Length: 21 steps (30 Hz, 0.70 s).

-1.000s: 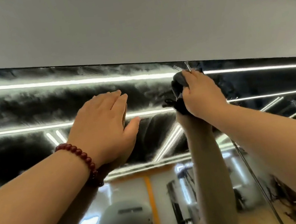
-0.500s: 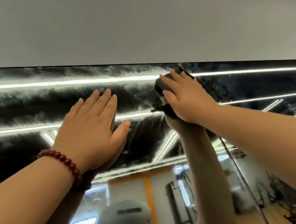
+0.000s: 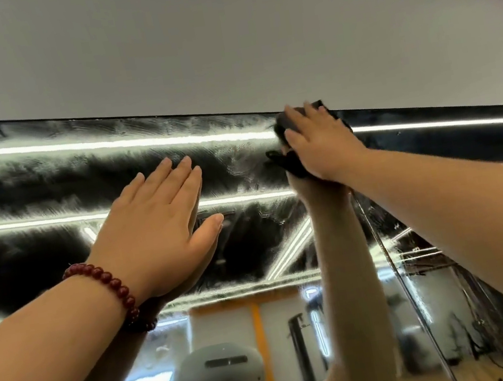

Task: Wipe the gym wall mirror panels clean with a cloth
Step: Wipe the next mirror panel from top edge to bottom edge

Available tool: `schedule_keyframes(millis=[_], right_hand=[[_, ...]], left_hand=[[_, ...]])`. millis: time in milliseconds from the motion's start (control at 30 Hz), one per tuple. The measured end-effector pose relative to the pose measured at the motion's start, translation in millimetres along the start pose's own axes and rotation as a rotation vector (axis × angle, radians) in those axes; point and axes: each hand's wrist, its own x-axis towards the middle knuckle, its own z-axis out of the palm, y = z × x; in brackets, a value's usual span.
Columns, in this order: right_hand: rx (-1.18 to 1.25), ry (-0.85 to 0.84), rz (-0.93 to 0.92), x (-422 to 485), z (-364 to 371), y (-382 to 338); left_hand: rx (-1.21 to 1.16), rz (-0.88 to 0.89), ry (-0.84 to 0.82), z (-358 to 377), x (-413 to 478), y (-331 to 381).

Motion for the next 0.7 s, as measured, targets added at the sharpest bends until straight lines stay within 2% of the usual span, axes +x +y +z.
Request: schedule_keyframes(millis=[33, 100, 267, 333, 433, 500, 633, 700], right_hand=[[0.0, 0.008, 0.057, 8, 1, 2], [-0.031, 0.023, 0.017, 11, 6, -11], [-0.06, -0.031, -0.436, -39, 11, -42], [-0.047, -0.034, -0.373, -24, 8, -24], [-0.053, -0.005, -0.083, 22, 2, -2], [-0.072, 0.015, -0.058, 28, 4, -12], [-0.04, -0.001, -0.416, -24, 14, -50], [-0.029, -0.058, -0.521, -35, 10, -44]], left_hand=[[-0.002, 0.0, 0.002, 1, 0, 0], [-0.005, 0.0, 0.012, 2, 0, 0], [-0.031, -0.003, 0.029, 1, 0, 0], [-0.034, -0.004, 0.033, 1, -1, 0], [-0.044, -0.006, 0.043, 1, -2, 0], [-0.052, -0.009, 0.044, 1, -2, 0], [-0.061, -0.009, 0.053, 0, -3, 0], [-0.062, -0.012, 0.052, 0, -2, 0]])
